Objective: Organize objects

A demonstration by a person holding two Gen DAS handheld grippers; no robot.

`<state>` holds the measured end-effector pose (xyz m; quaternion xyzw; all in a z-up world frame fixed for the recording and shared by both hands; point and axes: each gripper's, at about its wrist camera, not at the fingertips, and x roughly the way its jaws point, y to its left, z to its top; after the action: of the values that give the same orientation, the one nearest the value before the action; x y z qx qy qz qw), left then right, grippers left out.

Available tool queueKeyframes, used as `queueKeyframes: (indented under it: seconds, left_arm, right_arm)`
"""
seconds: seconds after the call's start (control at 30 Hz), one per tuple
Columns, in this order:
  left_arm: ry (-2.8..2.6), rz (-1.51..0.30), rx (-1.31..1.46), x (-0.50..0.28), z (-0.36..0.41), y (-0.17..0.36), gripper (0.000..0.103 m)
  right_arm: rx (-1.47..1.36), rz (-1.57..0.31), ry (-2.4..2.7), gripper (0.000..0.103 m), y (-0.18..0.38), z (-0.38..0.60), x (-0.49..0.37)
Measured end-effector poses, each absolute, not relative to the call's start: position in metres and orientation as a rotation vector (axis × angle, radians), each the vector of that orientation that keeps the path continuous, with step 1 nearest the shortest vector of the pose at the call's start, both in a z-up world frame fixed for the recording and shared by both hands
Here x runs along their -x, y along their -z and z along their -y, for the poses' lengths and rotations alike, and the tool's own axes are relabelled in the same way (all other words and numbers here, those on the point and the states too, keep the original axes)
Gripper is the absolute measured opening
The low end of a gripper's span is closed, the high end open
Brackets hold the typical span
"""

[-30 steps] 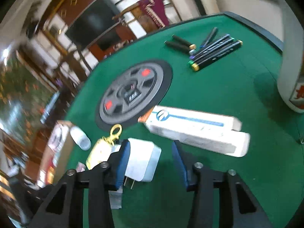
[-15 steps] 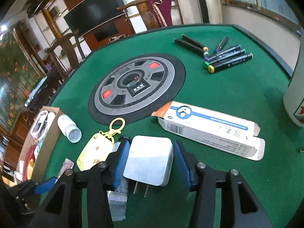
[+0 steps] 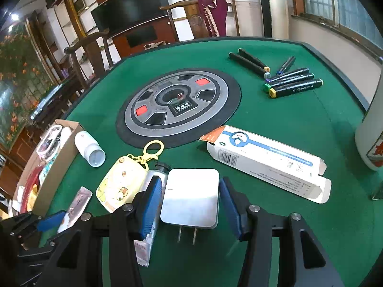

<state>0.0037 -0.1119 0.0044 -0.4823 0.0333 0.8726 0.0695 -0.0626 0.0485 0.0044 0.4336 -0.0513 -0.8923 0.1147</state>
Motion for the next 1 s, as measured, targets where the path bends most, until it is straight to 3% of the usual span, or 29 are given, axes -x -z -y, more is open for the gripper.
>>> queueKeyframes:
  seconds: [0.4,1.0]
  left_arm:
    - [-2.652,-0.073,1.438,-0.002,0.111,-0.004,0.033]
    - [-2.663,0.068,1.361,-0.012,0.117,-0.02,0.032]
  right_arm:
    - [-1.344,0.036,2.668,0.049,0.001,-0.055,0.064]
    - [-1.098,0.031,2.639,0.048,-0.024,-0.039,0.045]
